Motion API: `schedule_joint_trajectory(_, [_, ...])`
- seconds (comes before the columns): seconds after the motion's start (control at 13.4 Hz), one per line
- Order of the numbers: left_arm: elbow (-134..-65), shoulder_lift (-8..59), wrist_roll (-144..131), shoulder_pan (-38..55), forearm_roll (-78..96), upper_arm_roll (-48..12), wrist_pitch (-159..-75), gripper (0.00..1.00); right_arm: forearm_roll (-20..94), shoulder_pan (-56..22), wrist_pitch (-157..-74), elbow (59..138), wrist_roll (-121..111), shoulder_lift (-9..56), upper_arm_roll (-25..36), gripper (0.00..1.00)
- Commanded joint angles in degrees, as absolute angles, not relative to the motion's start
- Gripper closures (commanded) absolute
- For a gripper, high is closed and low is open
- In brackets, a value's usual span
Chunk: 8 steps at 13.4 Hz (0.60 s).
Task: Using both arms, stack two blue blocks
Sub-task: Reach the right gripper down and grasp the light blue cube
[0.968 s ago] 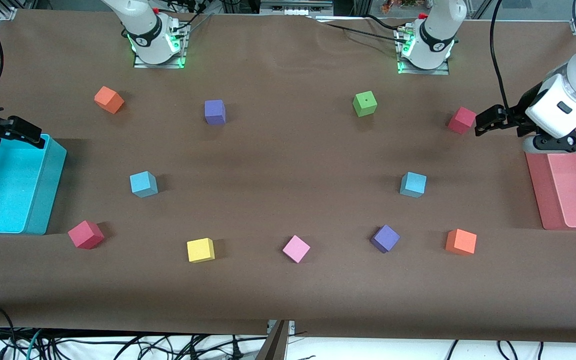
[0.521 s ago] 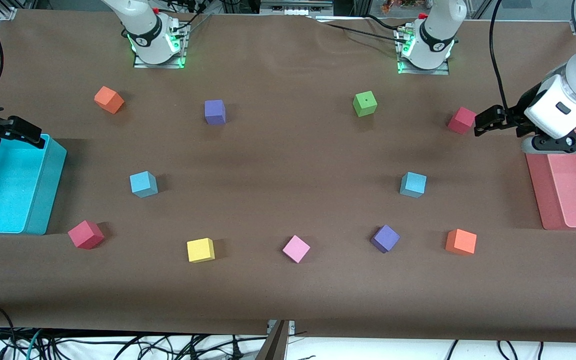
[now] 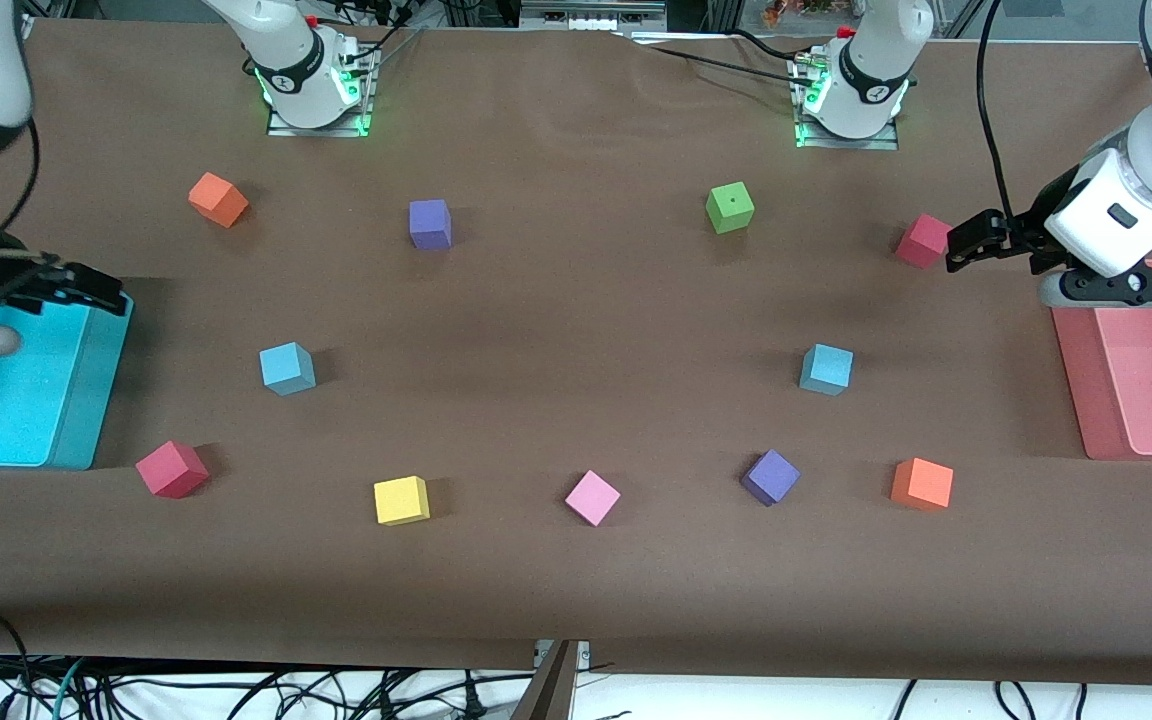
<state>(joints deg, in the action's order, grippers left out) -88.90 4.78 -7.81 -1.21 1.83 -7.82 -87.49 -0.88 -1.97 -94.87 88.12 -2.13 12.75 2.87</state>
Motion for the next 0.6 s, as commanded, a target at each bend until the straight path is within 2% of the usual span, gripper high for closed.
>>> schedule_joint_trajectory(0.0, [-87.3, 5.4, -7.0, -1.1, 0.4, -8.4, -86.6, 0.00, 1.3, -3.6, -95.3, 87.8, -2.1, 16.9, 2.7, 0.00])
schedule_joint_trajectory(0.22, [-87.4, 5.4, -7.0, -1.1, 0.4, -8.8, -86.6, 0.00, 2.0, -6.2, -99.0, 89.3, -3.4, 20.6, 2.7, 0.00])
schedule_joint_trajectory(0.52, [-87.4, 5.4, -7.0, -1.1, 0.4, -8.9, -86.7, 0.00, 1.9, -6.9, -113.8, 100.8, -9.1, 20.7, 2.6, 0.00])
